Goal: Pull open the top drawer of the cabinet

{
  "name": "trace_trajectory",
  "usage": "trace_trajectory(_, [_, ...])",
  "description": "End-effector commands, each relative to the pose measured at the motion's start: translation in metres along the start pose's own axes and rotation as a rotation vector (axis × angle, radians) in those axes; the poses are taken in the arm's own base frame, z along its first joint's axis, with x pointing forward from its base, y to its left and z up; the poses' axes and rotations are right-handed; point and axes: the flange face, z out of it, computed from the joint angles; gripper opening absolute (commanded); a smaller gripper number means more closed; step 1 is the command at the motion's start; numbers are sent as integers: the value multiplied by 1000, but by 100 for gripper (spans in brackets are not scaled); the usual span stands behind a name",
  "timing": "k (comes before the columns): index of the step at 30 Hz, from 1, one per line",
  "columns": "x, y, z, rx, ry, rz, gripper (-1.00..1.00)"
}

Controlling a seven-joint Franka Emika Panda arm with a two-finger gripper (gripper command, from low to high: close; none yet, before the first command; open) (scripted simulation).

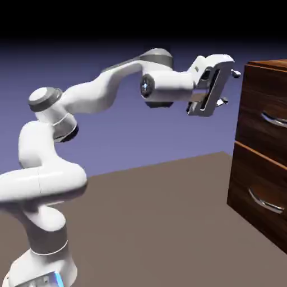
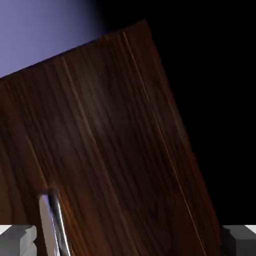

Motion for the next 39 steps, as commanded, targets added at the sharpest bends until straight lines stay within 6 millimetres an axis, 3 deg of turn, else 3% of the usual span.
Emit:
trace_trajectory(1, [-9,0,9,0,9,-31,0])
trace_trajectory(9, [-103,15,68,-20,75,-261,0])
trace_trajectory(10, [-103,15,68,-20,75,-261,0])
trace_trajectory(16, [-99,15,118,-20,75,-261,0])
trace_trajectory(17, [-99,15,118,-20,75,-261,-100])
trace_trajectory(18, [-99,15,118,-20,75,-261,-100])
trace_trajectory(28, [-107,14,20,-20,75,-261,-100])
trace_trajectory(39, [-117,13,-106,-20,75,-261,-100])
